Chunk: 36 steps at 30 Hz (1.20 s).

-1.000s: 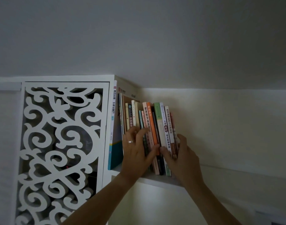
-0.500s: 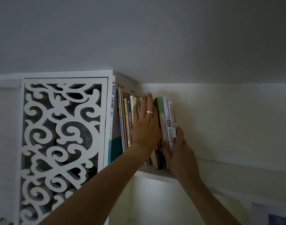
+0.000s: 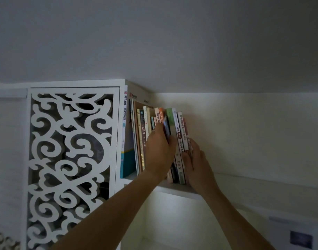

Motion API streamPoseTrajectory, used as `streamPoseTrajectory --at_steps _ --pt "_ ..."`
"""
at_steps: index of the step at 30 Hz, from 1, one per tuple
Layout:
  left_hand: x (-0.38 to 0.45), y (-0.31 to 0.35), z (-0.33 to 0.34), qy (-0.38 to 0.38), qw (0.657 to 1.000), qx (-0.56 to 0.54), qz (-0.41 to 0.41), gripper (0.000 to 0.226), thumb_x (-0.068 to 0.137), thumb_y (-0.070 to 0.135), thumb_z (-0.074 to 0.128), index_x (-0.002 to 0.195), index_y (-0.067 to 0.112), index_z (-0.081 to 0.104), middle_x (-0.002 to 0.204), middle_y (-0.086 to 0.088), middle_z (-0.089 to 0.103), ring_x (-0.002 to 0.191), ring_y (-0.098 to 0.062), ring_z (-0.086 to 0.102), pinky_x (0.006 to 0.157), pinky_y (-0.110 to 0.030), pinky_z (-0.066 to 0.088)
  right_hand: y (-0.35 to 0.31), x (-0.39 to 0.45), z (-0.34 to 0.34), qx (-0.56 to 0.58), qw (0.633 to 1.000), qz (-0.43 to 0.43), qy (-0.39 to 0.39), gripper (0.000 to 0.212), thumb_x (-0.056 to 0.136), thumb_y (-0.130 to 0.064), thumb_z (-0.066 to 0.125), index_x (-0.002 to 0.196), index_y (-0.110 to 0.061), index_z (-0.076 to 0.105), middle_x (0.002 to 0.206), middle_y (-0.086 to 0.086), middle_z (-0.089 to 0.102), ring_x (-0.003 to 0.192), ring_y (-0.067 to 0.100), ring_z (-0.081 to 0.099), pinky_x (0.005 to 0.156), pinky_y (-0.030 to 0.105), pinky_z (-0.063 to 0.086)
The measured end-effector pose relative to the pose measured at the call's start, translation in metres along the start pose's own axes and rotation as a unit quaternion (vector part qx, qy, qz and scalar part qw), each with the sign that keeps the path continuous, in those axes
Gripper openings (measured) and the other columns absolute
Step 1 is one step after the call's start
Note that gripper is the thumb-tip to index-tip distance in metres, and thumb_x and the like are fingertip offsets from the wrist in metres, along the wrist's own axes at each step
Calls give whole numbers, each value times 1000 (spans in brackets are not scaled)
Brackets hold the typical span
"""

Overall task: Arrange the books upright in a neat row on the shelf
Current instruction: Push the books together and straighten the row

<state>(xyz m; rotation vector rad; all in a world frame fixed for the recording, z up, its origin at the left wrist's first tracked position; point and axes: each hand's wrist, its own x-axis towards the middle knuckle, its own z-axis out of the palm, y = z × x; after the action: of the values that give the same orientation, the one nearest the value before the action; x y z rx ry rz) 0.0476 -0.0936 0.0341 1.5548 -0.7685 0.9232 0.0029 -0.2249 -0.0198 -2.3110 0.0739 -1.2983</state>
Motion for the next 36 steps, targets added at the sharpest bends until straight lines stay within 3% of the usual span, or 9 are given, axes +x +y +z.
streamPoseTrajectory --at_steps 5,11,15,19,23,26,28,31,36 --pt "-15 15 -10 72 996 -28 40 9 102 26 56 109 22 50 98 9 65 79 -4 69 62 -14 59 6 1 2 13 1000 -4 9 63 96 -67 30 153 -39 25 123 -4 61 102 11 65 78 22 52" --pt "-30 14 -10 -60 997 25 -40 48 104 34 54 147 21 39 125 -2 66 105 -21 71 81 -39 65 6 4 2 95 995 26 18 49 102 -62 20 142 -43 42 123 2 57 110 14 58 90 37 55" --pt "-40 39 -27 25 998 54 23 43 106 38 45 142 15 48 127 -5 62 101 -12 64 79 -22 58 -11 -13 -11 91 993 0 69 55 100 -54 23 151 -35 30 145 -1 41 135 19 35 111 39 33" --pt "-50 75 -38 74 985 61 145 45 95 38 40 135 18 37 127 -14 62 86 -1 48 63 2 32 -29 -35 -21 136 971 -105 168 44 102 -45 34 144 -36 32 137 -22 38 130 9 42 107 26 38" --pt "-52 82 -36 75 976 -2 202 47 92 35 45 136 18 37 123 -17 62 79 5 45 63 4 35 -30 -48 -18 160 955 -196 153 52 102 -42 42 146 -15 39 145 15 44 135 34 44 108 56 42" --pt "-55 80 -27 43 968 -50 242 47 93 32 50 136 22 36 127 -14 58 98 7 41 73 1 42 -27 -50 -31 127 962 -197 143 61 100 -46 45 152 -16 35 153 9 41 142 30 40 111 54 40" --pt "-56 77 -16 24 975 -80 207 42 93 32 51 132 28 35 125 -11 57 100 2 47 80 -7 49 -19 -50 -40 93 965 -214 122 60 101 -46 42 153 -17 34 156 5 39 145 25 38 114 49 38" --pt "-54 68 4 -22 989 -100 109 44 97 31 54 136 30 34 131 -6 51 113 -15 56 90 -38 60 -2 -51 -39 69 976 -180 98 53 105 -50 32 154 -29 28 154 3 41 143 19 40 116 38 36" --pt "-54 43 29 -77 997 -11 27 75 93 65 34 150 16 41 137 -4 43 117 -12 47 95 -29 54 13 -37 -40 52 998 15 -35 30 101 -37 51 128 -28 54 117 -4 66 105 13 65 90 46 57"
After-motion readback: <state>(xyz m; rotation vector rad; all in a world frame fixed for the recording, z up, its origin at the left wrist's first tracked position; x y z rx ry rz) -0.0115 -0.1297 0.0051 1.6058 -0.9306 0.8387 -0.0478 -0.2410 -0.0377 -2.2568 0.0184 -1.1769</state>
